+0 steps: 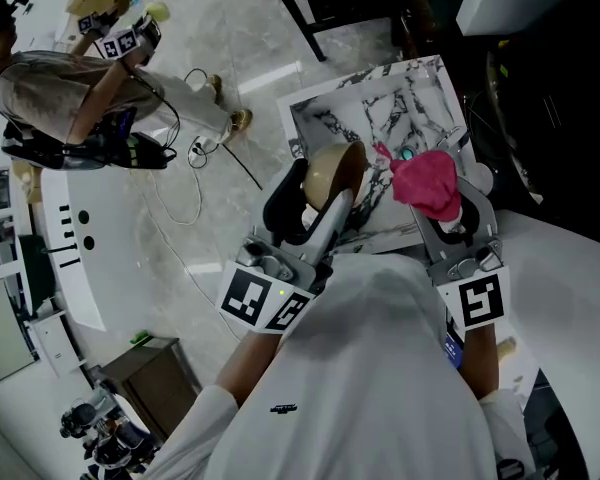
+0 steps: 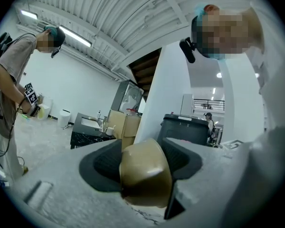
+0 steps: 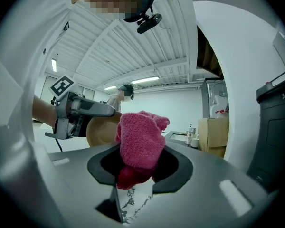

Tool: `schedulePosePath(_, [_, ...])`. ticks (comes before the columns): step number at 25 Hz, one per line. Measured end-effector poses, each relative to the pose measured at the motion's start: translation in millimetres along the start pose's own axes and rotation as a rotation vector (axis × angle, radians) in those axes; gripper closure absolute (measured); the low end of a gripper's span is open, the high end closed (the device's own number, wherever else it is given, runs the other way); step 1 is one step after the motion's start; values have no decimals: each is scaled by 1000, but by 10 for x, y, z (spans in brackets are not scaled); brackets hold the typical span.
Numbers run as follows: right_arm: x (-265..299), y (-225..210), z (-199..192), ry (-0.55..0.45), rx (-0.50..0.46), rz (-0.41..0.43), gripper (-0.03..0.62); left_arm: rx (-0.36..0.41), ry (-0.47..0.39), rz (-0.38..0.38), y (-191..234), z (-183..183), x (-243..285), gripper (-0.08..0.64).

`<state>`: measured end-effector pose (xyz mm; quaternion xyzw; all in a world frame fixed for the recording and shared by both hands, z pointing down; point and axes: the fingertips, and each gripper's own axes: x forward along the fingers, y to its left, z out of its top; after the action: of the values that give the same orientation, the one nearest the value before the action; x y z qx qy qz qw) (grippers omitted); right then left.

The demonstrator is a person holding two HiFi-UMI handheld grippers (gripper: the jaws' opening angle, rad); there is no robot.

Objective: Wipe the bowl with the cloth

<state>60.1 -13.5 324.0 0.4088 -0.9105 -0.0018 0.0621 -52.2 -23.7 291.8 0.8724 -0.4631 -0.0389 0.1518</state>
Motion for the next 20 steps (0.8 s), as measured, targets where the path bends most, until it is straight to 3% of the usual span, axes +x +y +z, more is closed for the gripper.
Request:
schedulePosePath(4, [28,-254,-85,-21,-6,-82,446,30,-20,0,29,-64,75,291])
schedulePosePath(8, [-33,-225,-190,2,62,-160,445,31,48,20,64,-174,-108,291])
schedulePosePath(11, [-100,-288,-161,41,58,-183,445,23,35,16,30,-107,-49,291])
schedulePosePath(20, [5,-288,-102,32,57,-191,446,43,-13,17,-24,-32,-15,291])
